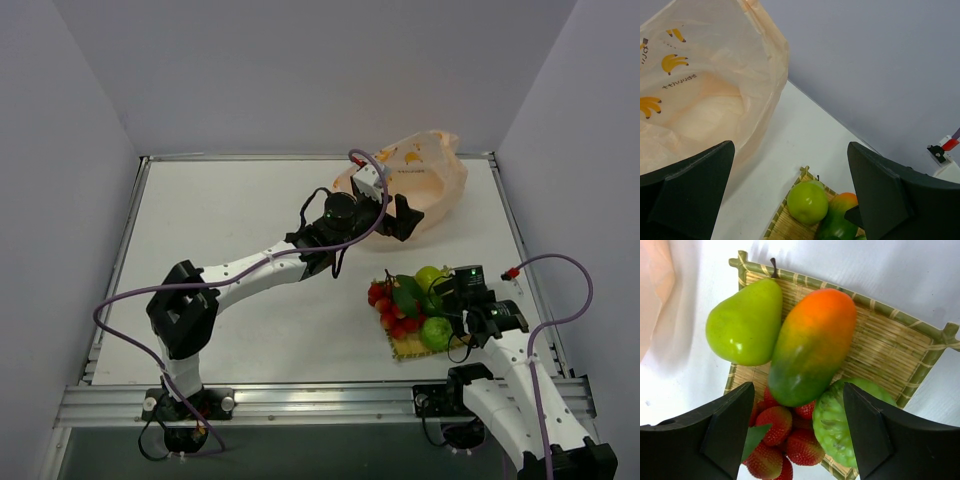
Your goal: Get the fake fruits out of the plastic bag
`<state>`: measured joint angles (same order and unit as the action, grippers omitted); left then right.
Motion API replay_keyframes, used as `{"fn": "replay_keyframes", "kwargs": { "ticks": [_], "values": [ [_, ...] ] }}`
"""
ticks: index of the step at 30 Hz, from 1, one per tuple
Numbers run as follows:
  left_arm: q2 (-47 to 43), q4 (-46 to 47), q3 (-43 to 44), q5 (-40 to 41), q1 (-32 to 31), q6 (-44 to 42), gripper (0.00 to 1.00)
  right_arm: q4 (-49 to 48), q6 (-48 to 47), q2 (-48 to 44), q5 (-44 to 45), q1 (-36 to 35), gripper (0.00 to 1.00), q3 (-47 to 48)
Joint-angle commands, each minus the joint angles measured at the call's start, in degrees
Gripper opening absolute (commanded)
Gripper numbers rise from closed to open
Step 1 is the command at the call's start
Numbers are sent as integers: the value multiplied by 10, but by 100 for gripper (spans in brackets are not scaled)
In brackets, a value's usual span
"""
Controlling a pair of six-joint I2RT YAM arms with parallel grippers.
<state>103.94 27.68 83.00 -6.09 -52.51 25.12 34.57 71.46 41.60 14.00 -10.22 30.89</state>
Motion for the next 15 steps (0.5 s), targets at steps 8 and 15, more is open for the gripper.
{"fn": "replay_keyframes", "kwargs": {
  "ticks": [8,15],
  "values": [
    [-4,13,37,5,0,-8,94,50,-75,-12,26,-5,66,107],
    [-41,-17,23,25,0,-10,94,39,-204,10,81,-6,40,223]
  ]
}}
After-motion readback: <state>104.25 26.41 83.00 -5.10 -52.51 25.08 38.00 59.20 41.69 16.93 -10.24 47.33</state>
